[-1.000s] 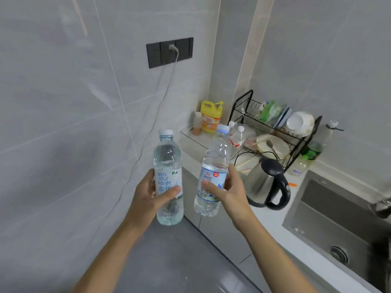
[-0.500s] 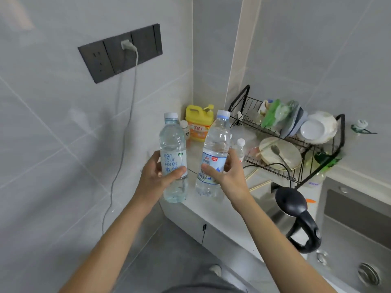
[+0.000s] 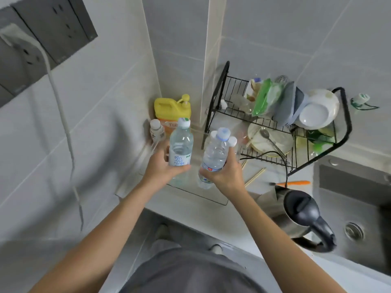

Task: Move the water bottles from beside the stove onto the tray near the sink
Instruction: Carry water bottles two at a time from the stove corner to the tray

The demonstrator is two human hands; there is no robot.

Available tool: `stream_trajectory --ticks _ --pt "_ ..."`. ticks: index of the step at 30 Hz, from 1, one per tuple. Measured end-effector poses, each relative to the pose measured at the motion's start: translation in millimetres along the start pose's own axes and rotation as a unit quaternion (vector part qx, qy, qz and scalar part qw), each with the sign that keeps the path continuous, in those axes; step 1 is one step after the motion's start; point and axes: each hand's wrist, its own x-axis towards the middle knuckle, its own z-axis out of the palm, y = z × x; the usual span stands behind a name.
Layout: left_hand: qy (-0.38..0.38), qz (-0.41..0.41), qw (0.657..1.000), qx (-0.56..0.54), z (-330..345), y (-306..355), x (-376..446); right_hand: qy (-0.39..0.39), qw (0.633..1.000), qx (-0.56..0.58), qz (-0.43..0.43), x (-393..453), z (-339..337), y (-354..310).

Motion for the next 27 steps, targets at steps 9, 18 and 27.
stream_trajectory --ticks 9,18,27 --pt "-0.096 -0.03 0.993 0.065 16 -63 50 0.013 0.985 -0.159 0.06 6 43 20" --pt "-0.158 0.029 0.983 0.092 22 -69 69 0.019 0.986 -0.147 0.071 13 51 26" --pt "-0.152 0.105 0.976 0.113 13 -68 77 0.021 0.973 -0.218 -0.068 19 25 21"
